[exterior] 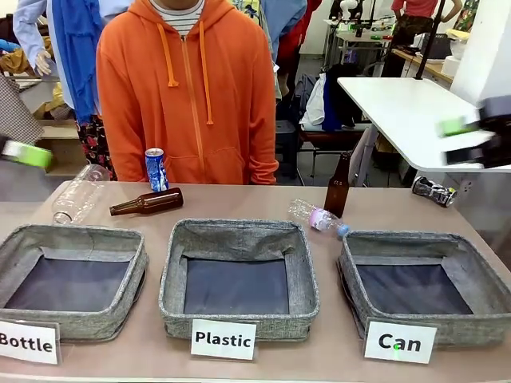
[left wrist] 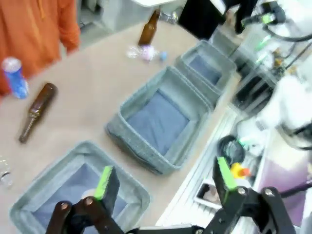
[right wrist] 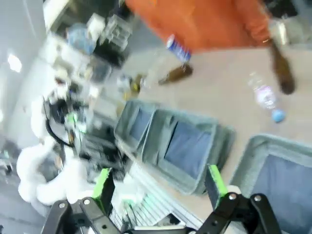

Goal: Sort the can waste into the basket.
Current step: Pick up the can waste from the table and place it in the right Fabric basket.

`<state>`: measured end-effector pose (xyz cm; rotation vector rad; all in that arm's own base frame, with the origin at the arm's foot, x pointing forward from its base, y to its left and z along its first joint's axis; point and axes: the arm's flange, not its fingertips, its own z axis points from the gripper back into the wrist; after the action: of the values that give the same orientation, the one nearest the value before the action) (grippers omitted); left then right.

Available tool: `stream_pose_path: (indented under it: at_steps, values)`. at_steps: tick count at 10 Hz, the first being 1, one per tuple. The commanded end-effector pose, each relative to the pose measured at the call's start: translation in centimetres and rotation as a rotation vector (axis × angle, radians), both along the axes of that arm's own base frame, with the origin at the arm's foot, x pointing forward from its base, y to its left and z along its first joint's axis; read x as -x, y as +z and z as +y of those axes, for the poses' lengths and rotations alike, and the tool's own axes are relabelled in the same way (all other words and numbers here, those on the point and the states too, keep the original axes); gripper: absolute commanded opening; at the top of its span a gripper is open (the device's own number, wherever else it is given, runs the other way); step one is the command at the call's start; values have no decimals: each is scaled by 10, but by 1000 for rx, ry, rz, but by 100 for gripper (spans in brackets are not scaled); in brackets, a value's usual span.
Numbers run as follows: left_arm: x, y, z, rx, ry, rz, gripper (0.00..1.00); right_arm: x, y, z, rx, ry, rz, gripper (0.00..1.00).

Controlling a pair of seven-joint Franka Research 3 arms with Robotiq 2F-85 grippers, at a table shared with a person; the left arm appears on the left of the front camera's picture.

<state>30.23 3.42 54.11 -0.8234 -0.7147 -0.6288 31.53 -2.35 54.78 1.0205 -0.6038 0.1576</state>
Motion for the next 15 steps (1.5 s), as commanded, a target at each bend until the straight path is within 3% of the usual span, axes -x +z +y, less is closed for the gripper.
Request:
stream_pose_path:
  at_steps: [1,2,3,4,5,6,7,8,13,15]
  values:
    - [21,-83,77,265,53,86,100,26,-54,-53,-98,-188,-29,100]
    - [23,-106,107,370,154,100,100,36,-65,-77,-186,-233,-53,100]
    - [28,-125,124,494,177,68,100,41,-77,-93,-211,-306,-85,100]
    - [33,-142,142,604,232,29,100,42,-90,-107,-166,-421,-53,100]
    - [43,-145,113,664,283,6,100,43,-101,-115,-76,-557,-1,100]
    - [45,-144,94,699,354,14,100,50,-107,-118,13,-620,-7,100]
    - [43,-140,87,726,449,-11,100,56,-110,-115,210,-766,33,100]
    - [22,-137,182,670,336,43,100,11,-70,-178,-87,-535,-2,100]
    - [22,-137,182,670,336,43,100,8,-70,-172,-59,-540,15,100]
    - [22,-137,182,670,336,43,100,-23,-57,-173,202,-425,61,100]
